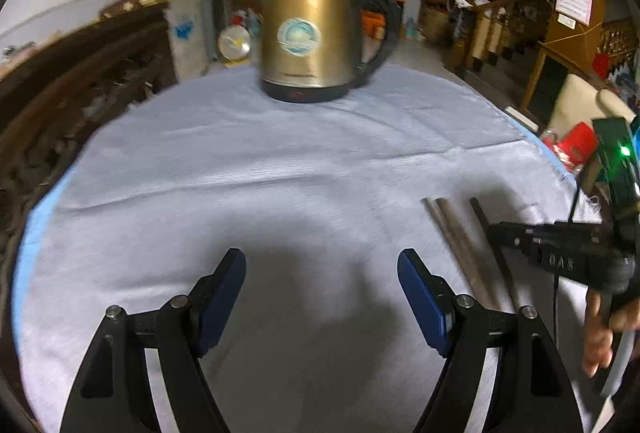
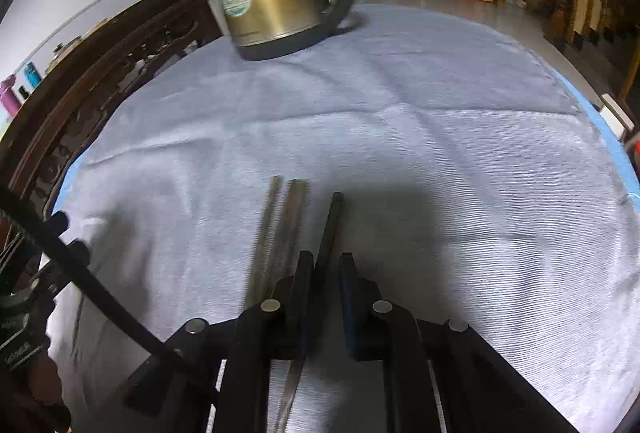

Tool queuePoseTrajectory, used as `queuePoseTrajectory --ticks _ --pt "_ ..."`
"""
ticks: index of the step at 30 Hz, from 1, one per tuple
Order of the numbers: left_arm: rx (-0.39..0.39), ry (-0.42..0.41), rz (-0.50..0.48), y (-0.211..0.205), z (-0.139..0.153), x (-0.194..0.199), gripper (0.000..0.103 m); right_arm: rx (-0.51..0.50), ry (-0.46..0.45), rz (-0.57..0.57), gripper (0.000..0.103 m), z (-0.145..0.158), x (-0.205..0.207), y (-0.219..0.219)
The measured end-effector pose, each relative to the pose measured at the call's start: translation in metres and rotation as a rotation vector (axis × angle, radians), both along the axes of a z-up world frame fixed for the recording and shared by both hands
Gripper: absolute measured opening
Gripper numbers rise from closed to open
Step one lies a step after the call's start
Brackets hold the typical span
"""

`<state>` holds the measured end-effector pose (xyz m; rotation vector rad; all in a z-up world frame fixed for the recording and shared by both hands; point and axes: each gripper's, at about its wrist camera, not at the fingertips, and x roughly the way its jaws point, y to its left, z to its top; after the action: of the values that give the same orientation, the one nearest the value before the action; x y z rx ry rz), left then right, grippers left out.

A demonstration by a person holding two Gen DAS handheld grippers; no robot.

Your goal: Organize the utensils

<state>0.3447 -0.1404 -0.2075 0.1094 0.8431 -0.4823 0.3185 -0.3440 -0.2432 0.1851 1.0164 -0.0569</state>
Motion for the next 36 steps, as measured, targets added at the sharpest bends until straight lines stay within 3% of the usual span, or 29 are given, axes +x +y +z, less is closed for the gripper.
queuePoseTrajectory --ticks 12,19,23,29,36 --pt "0.001 0.178 -0.068 -0.074 -0.033 0.051 0.079 0.219 -0.013 -0.036 0.009 -0.001 0.003 -0.043" --pt "0.082 0.134 -0.103 -0.096 -0.032 0.044 0.075 0.233 -0.036 -0.015 0.008 -0.003 0.0 -0.046" --pt "0.1 0.136 -0.108 -0.095 -0.031 0.045 0.063 0.252 -0.044 -0.012 0.008 -0.003 -0.004 -0.05" --pt "0.18 0.101 -0.166 -0.101 -0.031 0.034 0.062 0.249 -0.05 -0.014 0.008 -0.003 -0.004 -0.049" --pt "0.182 0.152 -0.197 -0.084 -0.029 0.026 0.057 0.241 -0.019 -0.021 0.008 -0.001 -0.001 -0.049"
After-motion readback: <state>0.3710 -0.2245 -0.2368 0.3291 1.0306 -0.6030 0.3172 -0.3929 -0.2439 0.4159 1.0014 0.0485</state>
